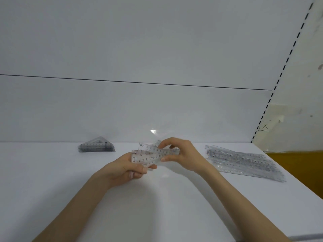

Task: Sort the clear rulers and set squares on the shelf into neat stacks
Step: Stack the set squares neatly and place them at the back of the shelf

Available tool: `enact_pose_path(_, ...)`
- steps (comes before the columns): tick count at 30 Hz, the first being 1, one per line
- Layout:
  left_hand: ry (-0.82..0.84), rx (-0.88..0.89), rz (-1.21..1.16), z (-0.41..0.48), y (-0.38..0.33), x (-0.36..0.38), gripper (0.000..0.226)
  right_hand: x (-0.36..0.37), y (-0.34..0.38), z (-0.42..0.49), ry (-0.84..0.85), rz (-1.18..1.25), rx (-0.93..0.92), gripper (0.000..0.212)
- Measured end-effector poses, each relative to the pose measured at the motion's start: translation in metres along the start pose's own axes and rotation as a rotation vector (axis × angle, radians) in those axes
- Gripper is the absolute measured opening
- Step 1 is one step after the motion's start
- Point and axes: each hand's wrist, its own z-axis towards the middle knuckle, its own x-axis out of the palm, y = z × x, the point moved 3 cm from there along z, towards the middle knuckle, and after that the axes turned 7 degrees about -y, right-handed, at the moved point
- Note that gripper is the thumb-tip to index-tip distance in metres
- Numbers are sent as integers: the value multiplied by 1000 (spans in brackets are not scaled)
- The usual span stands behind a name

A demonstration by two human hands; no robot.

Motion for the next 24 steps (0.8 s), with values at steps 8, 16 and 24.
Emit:
enact_pose_path(8, 18, 22, -97, -4, -3, 3, 80, 3, -6, -6, -42, -79, -24, 36)
enact_pose_path(16, 5, 5, -60, -4, -1, 4, 89, 16, 14, -8, -25, -153, -213, 38)
enact_pose_path(24, -121, 35, 22, -1, 1, 5, 67, 22, 12, -10, -23, -328, -301, 43)
